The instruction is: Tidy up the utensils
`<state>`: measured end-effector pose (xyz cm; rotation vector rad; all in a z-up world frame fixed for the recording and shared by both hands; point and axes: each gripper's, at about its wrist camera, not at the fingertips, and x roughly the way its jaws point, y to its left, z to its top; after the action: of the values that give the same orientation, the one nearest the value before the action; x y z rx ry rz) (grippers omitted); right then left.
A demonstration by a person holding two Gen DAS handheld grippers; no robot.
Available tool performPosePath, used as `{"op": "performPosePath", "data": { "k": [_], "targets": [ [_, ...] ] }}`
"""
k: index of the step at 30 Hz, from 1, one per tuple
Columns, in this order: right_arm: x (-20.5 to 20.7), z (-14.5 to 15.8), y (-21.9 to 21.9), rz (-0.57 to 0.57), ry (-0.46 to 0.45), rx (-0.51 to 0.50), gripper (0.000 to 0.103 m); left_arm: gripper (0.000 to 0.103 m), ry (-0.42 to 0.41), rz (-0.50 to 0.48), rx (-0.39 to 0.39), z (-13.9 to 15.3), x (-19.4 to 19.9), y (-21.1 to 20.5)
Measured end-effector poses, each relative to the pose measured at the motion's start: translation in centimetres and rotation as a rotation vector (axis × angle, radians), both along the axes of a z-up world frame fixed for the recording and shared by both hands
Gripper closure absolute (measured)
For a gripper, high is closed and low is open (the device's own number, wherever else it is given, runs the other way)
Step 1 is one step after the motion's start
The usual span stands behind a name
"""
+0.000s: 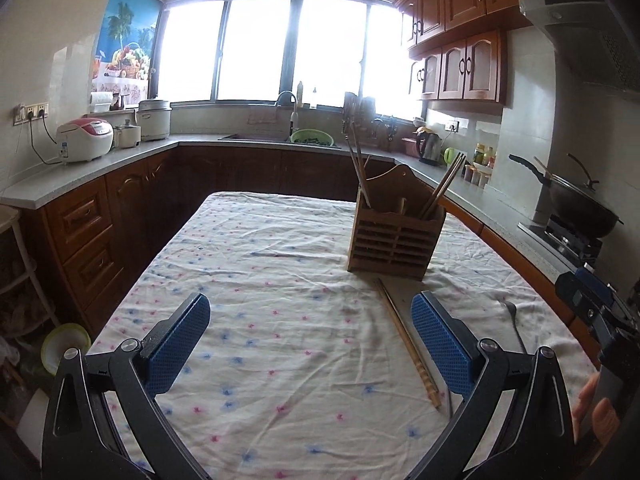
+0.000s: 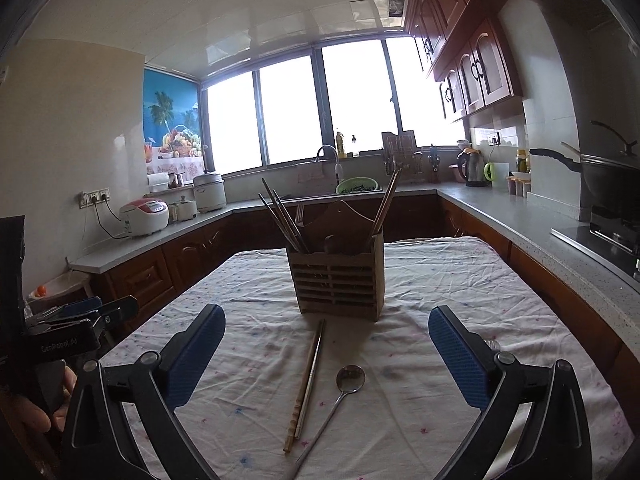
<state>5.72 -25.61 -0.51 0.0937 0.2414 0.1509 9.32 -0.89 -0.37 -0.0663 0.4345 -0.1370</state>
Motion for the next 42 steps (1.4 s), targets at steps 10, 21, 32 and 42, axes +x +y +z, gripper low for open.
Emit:
{"op": "performPosePath", "data": {
  "k": [10,21,32,42],
  "targets": [
    [-4.0,2.5,-0.5,-0.024,-0.09,-0.006,0.0,0.0,-0.102,0.058,0.078,1.3,-3.8,-0.4],
    [-4.8,-3.9,-0.2,-0.093,-0.053,-0.025,0.0,0.0,-0.071,0.077,0.114,-2.3,-4.3,-1.3],
    [-5.5,-4.4,0.5,-0.086,-0.067,-0.042,0.0,0.0,-0.082,0.093,0.11,-3.1,-5.0,-1.0],
    [-5.7,-4.6,0.5,-0.089,-0.083,-0.03,0.0,0.0,-0.087,0.092,0.099,-3.2,-5.3,-0.8]
  ]
}}
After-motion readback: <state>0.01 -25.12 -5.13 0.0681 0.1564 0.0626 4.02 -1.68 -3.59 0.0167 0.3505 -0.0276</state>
